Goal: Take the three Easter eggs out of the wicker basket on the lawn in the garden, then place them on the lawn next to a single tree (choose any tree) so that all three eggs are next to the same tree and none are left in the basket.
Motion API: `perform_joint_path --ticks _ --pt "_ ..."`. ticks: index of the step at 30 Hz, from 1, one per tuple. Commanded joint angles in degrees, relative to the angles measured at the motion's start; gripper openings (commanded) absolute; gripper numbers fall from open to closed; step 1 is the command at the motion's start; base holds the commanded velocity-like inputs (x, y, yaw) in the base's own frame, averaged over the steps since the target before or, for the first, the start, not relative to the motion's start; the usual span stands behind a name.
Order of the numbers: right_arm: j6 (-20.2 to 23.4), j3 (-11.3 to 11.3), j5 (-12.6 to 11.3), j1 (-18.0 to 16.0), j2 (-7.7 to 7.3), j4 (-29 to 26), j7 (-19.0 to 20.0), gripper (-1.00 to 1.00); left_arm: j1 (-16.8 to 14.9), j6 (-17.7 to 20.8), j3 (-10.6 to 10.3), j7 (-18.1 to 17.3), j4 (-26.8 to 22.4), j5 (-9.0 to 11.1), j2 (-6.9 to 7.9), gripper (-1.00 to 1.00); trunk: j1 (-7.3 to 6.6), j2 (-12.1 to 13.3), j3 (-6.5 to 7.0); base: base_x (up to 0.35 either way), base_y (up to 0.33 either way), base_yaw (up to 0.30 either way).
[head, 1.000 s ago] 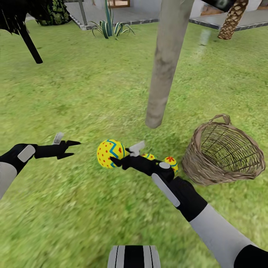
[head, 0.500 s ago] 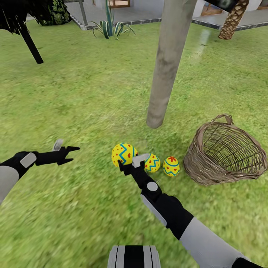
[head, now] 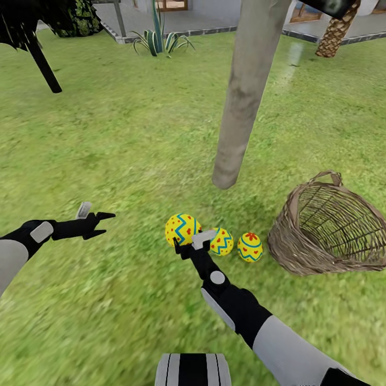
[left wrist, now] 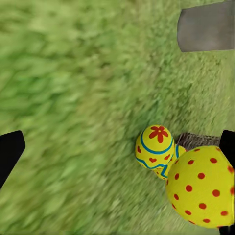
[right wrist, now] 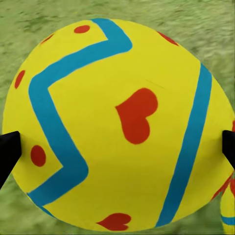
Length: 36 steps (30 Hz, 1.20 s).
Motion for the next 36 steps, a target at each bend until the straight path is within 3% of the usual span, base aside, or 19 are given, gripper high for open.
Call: perform_joint_path --ticks 1,5,9,15,24,31,36 --pt "-0.4 0.2 -0.5 -0.1 0.24 1.5 -0.4 -1.00 0.0 0.3 -0.5 -0.2 0.0 0.4 0.00 1.00 0.00 0.0 -0.04 0.043 0.002 0.000" --pt "-0.4 0.1 -0.5 -0.2 1.37 5.0 -0.6 -1.00 0.0 0.3 -0.6 -0.2 0.0 0.4 -0.11 1.00 0.00 0.0 -0.04 0.083 0.001 0.000" --pt "-0.6 0.1 -0.5 -0.2 1.70 5.7 -4.0 -1.00 0.0 0.3 -0.9 -0.2 0.0 0.4 -0.16 1.00 0.00 0.0 -0.04 0.291 0.000 0.000" --pt "-4.1 0.1 -0.3 -0.3 3.12 9.5 -4.9 -1.00 0.0 0.3 -1.0 -0.2 0.3 0.4 -1.31 1.00 0.00 0.0 -0.04 0.319 0.000 0.000" --pt "-4.7 0.1 -0.4 -0.5 3.37 13.0 -5.9 -1.00 0.0 0.2 -1.1 -0.2 0.3 -0.9 -1.99 1.00 0.00 0.0 -0.04 0.316 0.011 0.000" --pt "-5.4 0.1 -0.4 -0.6 3.31 14.3 -5.9 -1.00 0.0 0.0 -1.1 -0.3 0.3 -2.1 -2.02 1.00 0.00 0.0 -0.04 0.060 0.007 0.000" --pt "-5.5 0.0 -0.4 -0.6 3.37 14.3 -5.9 -1.00 0.0 -0.1 -1.1 -0.3 0.3 -2.2 -2.05 1.00 0.13 -0.1 -1.14 0.001 0.000 0.000"
